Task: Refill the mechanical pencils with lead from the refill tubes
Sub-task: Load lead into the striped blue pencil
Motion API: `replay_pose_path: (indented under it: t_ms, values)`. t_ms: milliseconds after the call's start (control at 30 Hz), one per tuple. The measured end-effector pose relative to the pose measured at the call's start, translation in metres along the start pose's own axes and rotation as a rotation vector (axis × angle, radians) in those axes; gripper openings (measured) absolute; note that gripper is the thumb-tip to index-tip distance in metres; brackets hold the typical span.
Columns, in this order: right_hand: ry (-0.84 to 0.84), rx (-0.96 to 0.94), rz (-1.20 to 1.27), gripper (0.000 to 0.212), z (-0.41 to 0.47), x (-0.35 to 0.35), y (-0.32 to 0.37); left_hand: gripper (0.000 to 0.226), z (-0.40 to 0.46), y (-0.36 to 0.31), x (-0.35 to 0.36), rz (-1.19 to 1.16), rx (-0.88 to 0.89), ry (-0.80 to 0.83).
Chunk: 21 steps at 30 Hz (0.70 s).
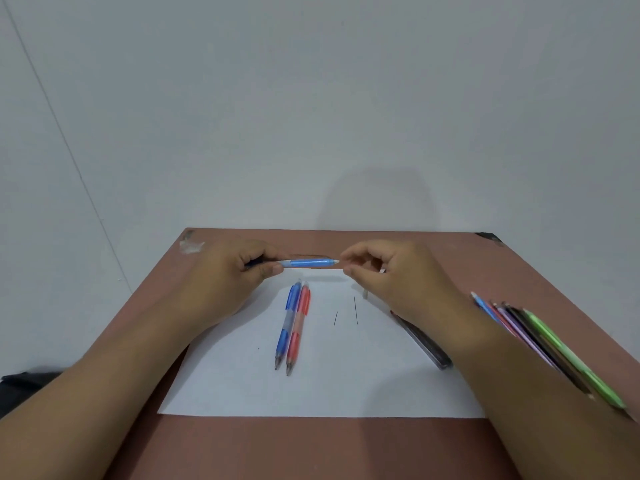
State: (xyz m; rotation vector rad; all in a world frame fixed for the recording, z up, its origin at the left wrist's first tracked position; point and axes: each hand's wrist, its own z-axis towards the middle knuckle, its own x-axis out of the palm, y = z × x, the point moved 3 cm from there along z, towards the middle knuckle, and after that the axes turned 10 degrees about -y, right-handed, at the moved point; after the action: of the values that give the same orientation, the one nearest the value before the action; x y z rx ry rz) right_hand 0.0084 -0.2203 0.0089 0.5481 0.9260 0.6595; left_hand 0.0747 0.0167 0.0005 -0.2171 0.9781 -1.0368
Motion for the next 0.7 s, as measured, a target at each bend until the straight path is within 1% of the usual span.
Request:
replay_pose_path:
  t_ms: [67, 133, 300, 400, 467, 533, 700]
  values:
    - [-0.012, -0.002, 0.010, 0.009, -0.001, 0.001, 0.001, 0.029, 0.000, 0.003, 0.003, -0.007, -0.005, 0.009]
    - [-0.020, 0.007, 0.023, 0.009, -0.001, 0.001, 0.001, 0.029, -0.001, 0.003, 0.004, -0.020, -0.001, 0.012]
    - [-0.048, -0.021, 0.016, 0.010, 0.000, -0.002, 0.004, 0.017, -0.001, 0.002, 0.003, -0.013, 0.044, -0.022]
    - [-0.070, -0.034, -0.009, 0.013, 0.002, -0.006, 0.004, 0.019, -0.001, 0.001, 0.001, 0.002, 0.076, -0.041]
    - [-0.084, -0.002, -0.009, 0.014, 0.004, -0.012, 0.002, 0.015, -0.001, -0.003, -0.003, 0.030, 0.124, -0.059]
    - [-0.025, 0.066, -0.031, 0.013, 0.004, -0.019, -0.001, 0.014, 0.000, -0.005, -0.006, 0.036, 0.124, -0.062]
    - [0.265, 0.141, -0.266, 0.013, 0.001, -0.028, 0.001, 0.015, 0.000, -0.006, -0.007, 0.030, 0.106, -0.053]
